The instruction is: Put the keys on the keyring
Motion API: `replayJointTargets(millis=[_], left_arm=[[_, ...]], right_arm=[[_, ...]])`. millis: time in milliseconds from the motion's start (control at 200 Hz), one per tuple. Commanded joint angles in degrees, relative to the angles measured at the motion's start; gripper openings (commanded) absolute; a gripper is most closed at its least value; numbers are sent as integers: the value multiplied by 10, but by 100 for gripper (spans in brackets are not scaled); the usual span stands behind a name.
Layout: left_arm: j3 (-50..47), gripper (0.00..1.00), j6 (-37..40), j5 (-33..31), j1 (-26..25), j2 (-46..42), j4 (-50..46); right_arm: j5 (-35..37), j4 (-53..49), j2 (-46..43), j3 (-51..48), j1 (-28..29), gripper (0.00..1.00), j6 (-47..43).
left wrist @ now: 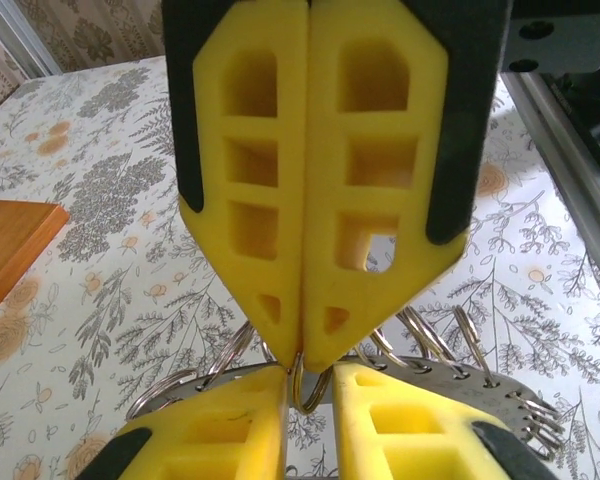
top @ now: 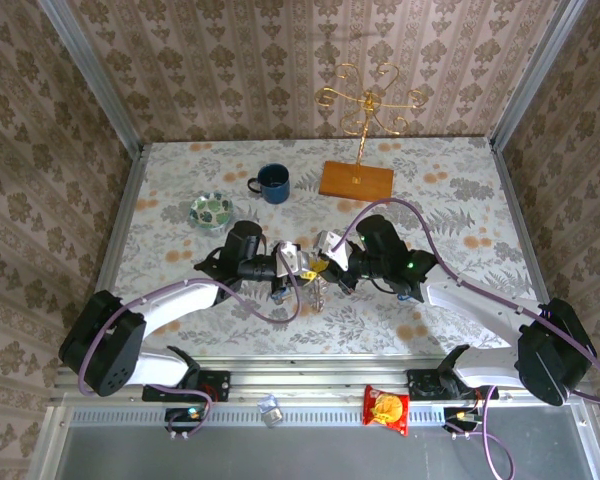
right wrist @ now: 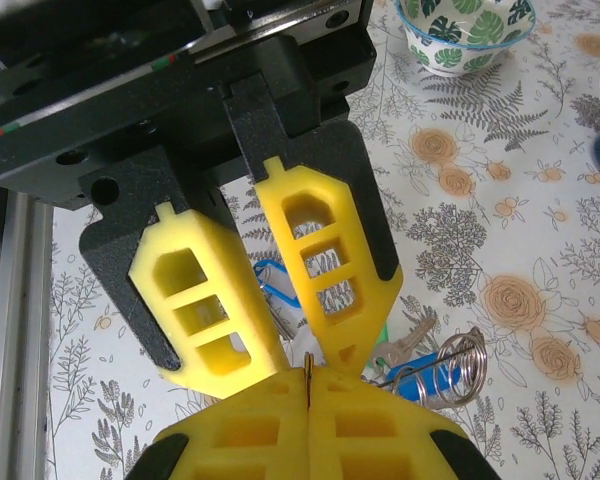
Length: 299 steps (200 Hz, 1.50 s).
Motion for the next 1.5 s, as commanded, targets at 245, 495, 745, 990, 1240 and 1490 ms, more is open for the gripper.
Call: replayJointTargets(millis=[245, 495, 745, 990, 1240, 1490], left_arm=[[-24, 0, -16, 8, -5, -6, 48], [-46, 0, -18, 4, -7, -19, 76], [-50, 0, -12, 2, -8, -20, 85], [-52, 0, -7, 3, -12, -24, 87], [-52, 0, -7, 7, -14, -25, 84], [-48, 0, 0, 14, -16, -24, 74]], right_arm=[[0, 24, -38, -11, -5, 28, 17], [62, 51, -161, -101, -47, 44, -3], [81, -15, -144, -92, -21, 35, -59], [114, -8, -108, -74, -10, 33, -96], [139, 23, -67, -61, 6, 32, -115], [119, 38, -52, -51, 10, 33, -132]])
